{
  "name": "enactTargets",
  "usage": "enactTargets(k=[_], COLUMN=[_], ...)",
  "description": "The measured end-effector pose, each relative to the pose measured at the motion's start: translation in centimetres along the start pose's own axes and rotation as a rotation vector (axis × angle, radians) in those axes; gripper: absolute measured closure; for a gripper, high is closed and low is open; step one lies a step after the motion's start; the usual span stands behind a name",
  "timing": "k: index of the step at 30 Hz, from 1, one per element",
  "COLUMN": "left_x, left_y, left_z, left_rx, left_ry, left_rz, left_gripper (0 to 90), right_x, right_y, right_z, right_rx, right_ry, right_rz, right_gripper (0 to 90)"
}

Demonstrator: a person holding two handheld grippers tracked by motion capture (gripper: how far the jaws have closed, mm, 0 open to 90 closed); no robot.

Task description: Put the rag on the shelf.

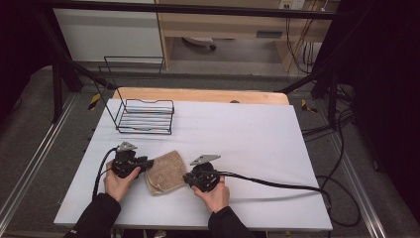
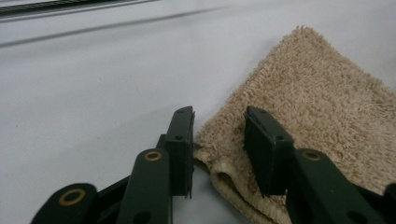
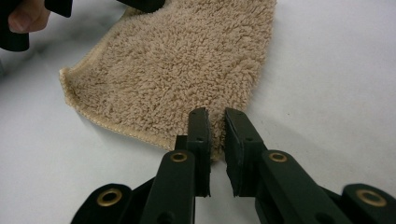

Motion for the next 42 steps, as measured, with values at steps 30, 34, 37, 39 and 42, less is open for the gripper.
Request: enactTargets(k=[30, 34, 37, 39, 42], left_x=[-0.2, -0.2, -0.2, -0.2, -0.2], left_y=[-0.1, -0.1, -0.1, -0.1, 0.0], left_z=[-0.7, -0.7, -0.7, -0.7, -0.7], left_rx=[-0.049, -0.058, -0.060, -0.061, -0.058], left_ry=[0.003, 0.005, 0.002, 0.002, 0.003], left_rz=[0.000, -0.001, -0.001, 0.000, 0.000], left_gripper=[81.7, 81.5, 81.4, 81.4, 81.3], right_x=[-2.7, -3.9, -4.4, -4.5, -4.7], right_y=[8.5, 8.7, 8.7, 8.6, 8.3], right_z=[-4.4, -4.5, -4.6, -4.7, -4.8], right_rx=[0.105, 0.124, 0.100, 0.090, 0.082], right_ry=[0.024, 0.007, 0.023, 0.029, 0.035], right_rz=[-0.058, -0.022, -0.011, 0.005, 0.029], right_gripper=[22.0, 30.3, 39.7, 45.5, 51.6])
Point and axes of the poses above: each handheld gripper's, and its own axes: x roughly backward along the jaws, y roughly out of its top, z roughly to its left, the point moved 4 cm from there along -x, roughly forward along the jaws, and after that the axes turned 6 degrees about y, right-handed, at the moved point
